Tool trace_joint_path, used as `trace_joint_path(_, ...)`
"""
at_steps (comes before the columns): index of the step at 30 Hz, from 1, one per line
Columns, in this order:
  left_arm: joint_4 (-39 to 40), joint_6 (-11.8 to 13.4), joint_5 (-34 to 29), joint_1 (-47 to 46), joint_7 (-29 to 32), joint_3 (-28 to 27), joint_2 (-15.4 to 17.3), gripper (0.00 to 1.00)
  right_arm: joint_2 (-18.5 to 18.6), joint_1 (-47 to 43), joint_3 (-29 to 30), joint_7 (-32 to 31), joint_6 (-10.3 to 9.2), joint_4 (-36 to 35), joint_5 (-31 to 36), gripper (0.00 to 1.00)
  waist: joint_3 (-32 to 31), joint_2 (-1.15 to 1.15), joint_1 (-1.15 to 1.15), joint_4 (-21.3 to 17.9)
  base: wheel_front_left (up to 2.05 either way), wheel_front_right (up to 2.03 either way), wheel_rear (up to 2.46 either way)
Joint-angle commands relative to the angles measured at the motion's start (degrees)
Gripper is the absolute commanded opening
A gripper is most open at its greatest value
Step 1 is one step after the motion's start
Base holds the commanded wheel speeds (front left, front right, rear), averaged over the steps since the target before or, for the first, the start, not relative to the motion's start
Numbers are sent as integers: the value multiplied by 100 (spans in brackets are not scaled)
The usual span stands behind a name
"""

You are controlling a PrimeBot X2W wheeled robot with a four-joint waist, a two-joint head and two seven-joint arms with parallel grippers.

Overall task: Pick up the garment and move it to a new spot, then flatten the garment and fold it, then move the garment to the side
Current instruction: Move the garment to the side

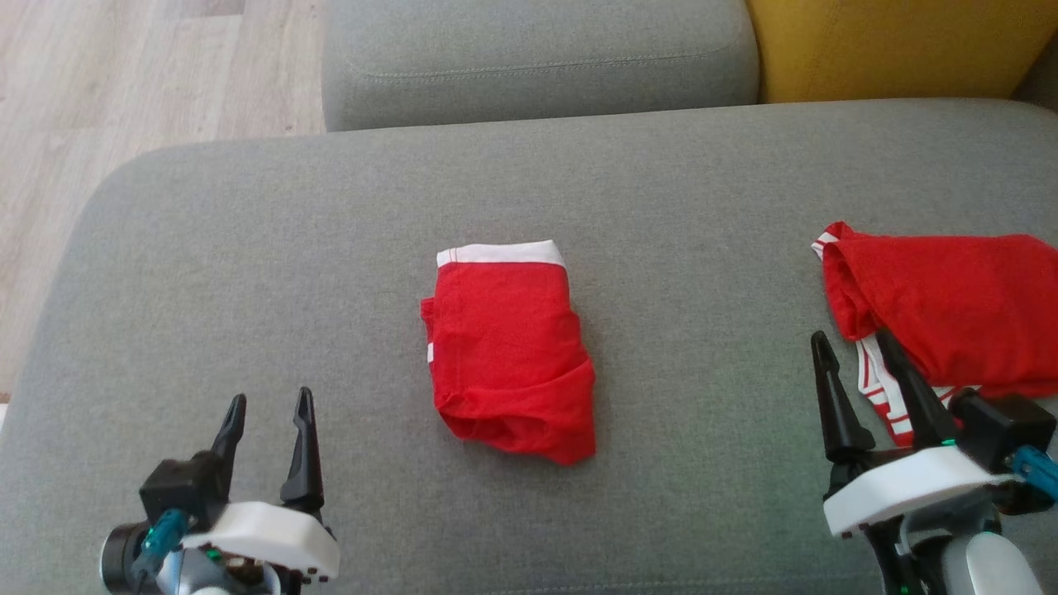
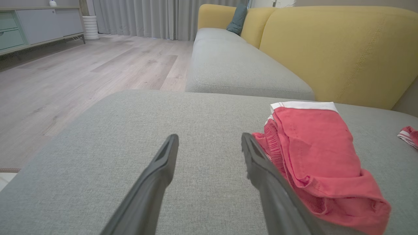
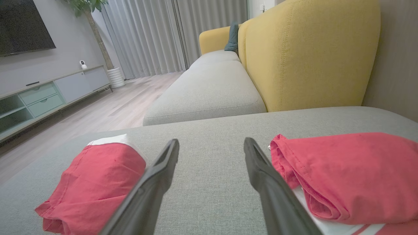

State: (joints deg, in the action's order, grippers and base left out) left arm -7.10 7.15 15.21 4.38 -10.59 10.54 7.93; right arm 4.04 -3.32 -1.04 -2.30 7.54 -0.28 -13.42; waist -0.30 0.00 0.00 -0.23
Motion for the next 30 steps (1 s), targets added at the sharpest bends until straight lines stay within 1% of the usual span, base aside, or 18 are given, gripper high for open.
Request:
trace_joint_path(1, 229, 31, -48, -266, -2, -157, 99, 100, -3, 101, -99, -8, -5, -230, 30, 100, 8, 0, 0, 4, 0, 0, 0)
trace_joint_path(6, 244, 43, -70, -325, -20, -124, 123, 100, -4, 105, -61, -29, -5, -223, 42, 100, 26, 0, 0, 43, 0, 0, 0)
trace_joint_path(9, 257, 25, -78, -422, -18, -85, 127, 100, 7, 149, -45, -58, -5, -184, 25, 100, 111, 0, 0, 134, 0, 0, 0)
trace_joint_path(12, 278, -14, -112, -626, -36, -16, 123, 100, 60, 290, -82, -86, -5, -76, 9, 100, 298, 0, 0, 308, 0, 0, 0)
trace_joint_path(15, 273, -102, -140, -935, -73, 87, 92, 100, 106, 543, -164, -99, -5, 164, 2, 100, 565, 0, 0, 574, 0, 0, 0)
trace_joint_path(19, 174, -220, -219, -1405, -161, 257, 21, 100, 141, 1018, -457, -84, -5, 761, -49, 100, 921, 0, 0, 993, 0, 0, 0)
trace_joint_path(23, 9, -303, -281, -1746, -265, 394, -59, 100, 77, 1487, -800, 29, -5, 1494, -156, 100, 1120, 0, 0, 1339, 0, 0, 0)
trace_joint_path(26, -115, -340, -306, -1888, -329, 449, -98, 100, -2, 1798, -978, 127, -5, 2132, -299, 100, 1185, 0, 0, 1517, 0, 0, 0)
trace_joint_path(30, -237, -362, -328, -1976, -383, 495, -134, 100, -74, 2086, -1108, 145, -5, 2954, -457, 100, 1196, 0, 0, 1659, 0, 0, 0)
